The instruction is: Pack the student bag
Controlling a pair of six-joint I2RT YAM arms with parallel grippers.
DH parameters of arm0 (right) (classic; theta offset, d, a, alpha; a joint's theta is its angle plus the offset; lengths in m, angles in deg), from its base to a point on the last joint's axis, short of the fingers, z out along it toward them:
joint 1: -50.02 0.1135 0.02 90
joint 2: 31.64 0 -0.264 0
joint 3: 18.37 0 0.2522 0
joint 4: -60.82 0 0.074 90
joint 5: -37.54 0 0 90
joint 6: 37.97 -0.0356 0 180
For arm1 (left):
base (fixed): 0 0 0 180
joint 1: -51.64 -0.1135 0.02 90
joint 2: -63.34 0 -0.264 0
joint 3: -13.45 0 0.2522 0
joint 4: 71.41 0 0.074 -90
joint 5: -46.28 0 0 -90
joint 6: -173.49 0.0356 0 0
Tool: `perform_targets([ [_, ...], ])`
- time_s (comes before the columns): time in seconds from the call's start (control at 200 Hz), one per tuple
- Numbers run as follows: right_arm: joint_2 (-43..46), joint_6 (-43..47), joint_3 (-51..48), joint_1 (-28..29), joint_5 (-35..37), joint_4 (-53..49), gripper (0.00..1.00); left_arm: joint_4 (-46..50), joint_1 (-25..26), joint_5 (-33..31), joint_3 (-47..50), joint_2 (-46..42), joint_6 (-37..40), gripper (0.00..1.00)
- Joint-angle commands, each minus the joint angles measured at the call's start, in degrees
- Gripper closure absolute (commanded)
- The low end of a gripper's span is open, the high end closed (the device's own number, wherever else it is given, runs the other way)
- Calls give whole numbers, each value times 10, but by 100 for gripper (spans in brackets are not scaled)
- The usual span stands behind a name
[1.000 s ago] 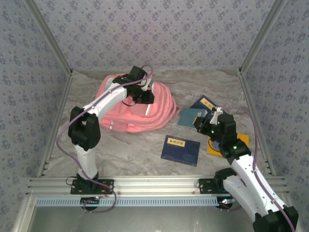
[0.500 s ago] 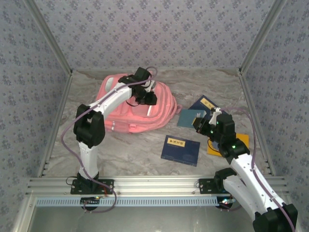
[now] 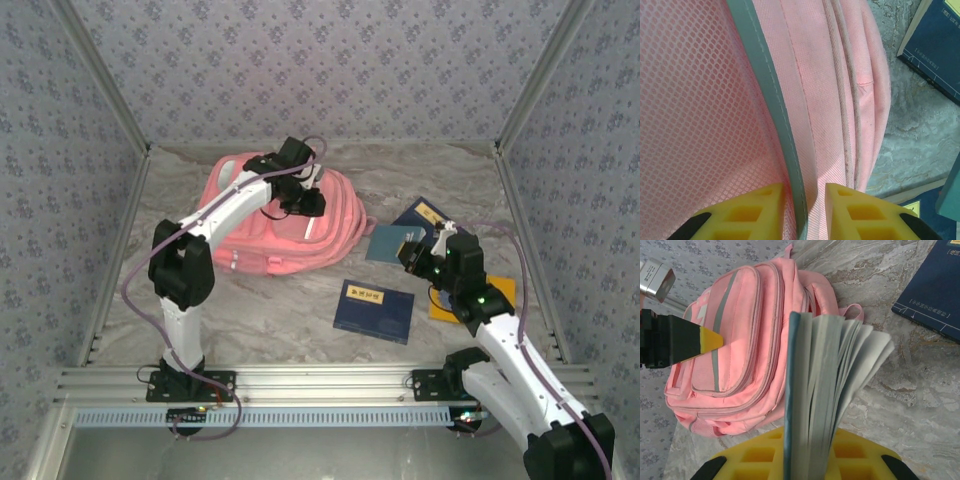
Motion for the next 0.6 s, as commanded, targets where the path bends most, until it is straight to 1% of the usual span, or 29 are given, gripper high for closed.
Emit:
perform_targets([
  [0.0,0,-9,3,-2,-12,28,100,4,10,34,-12,-9,-2,74],
  [0.225,0,-7,3,-2,-17,22,100,-25,8,62,-9,22,-18,74],
  [0.36,-1,-5,1,-3,-20,20,100,-11,7,49,-34,49,-23,73],
  [0.42,0,-7,-1,-3,-21,19,100,-1,7,40,-45,60,-22,74],
  [0.445,1,-7,-1,-3,-20,20,100,3,7,34,-50,64,-23,76],
  [0.485,2,-8,-2,-3,-20,22,100,10,7,31,-56,69,-22,82],
  [0.555,1,-7,-3,-4,-20,21,100,18,7,31,-65,74,-19,100],
  [0.595,2,-8,-3,-3,-20,21,100,18,7,37,-64,70,-18,100],
])
